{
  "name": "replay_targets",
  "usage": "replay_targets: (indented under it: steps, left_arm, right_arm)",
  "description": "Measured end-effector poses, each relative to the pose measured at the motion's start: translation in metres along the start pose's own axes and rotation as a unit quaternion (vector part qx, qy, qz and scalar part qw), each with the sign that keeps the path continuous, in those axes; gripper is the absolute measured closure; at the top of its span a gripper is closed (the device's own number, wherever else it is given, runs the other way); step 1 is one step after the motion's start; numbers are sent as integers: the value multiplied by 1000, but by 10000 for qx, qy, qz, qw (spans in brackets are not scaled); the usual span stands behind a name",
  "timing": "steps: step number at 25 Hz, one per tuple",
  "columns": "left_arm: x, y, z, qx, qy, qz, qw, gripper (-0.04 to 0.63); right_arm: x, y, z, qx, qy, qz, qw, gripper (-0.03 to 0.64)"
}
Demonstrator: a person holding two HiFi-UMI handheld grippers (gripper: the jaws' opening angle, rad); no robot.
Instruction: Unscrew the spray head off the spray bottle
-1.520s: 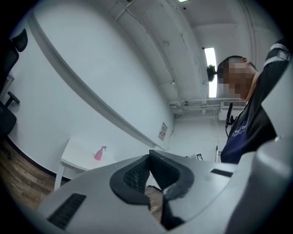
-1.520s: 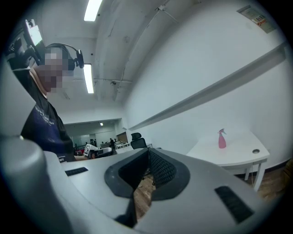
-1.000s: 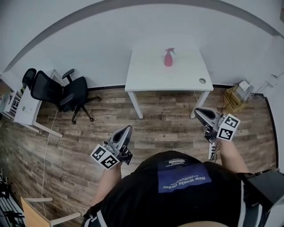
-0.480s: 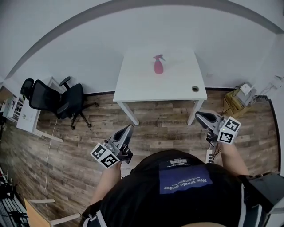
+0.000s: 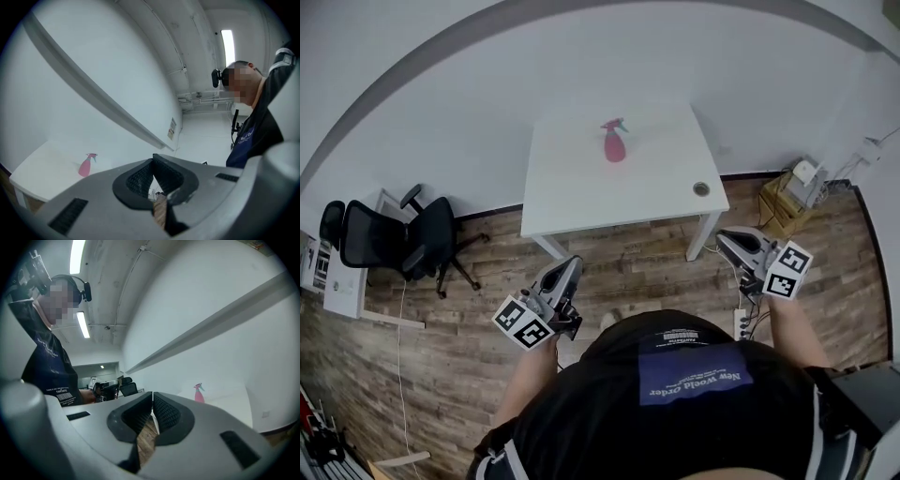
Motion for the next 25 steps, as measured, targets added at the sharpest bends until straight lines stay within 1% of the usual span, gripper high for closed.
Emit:
replay_targets:
  steps: [5, 9, 13, 19, 21, 25]
  left_arm:
    - [18, -57, 13, -350, 15, -157, 9993, 592]
    - [44, -105, 17, -548, -9, -117, 9984, 593]
    - [67, -154, 10, -548, 3, -125, 9984, 592]
    - [87, -216, 3, -499, -12, -162, 9986, 592]
    - [90, -229, 3, -488, -13, -153, 9987, 594]
    - [86, -232, 5, -421, 14, -158, 9990, 593]
  right_arm:
    - [5, 4, 41, -343, -25, -139, 9993, 618]
    - [14, 5, 95, -394, -9, -300, 9988, 618]
    - [12, 7, 151, -338, -47, -326, 9989, 618]
    - [4, 24, 219, -392, -58, -217, 9990, 618]
    - [2, 30, 231, -394, -48, -190, 9990, 618]
    - [-2, 38, 231, -362, -109, -172, 9991, 618]
Point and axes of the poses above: the fingertips, and each gripper's own axes: z forward along the fingers, y to its right, x out of its top, the point moved 6 cm from there along -z, backward along the fingers, and after that the axes turned 10 degrees about y, right-handed, at the moved point
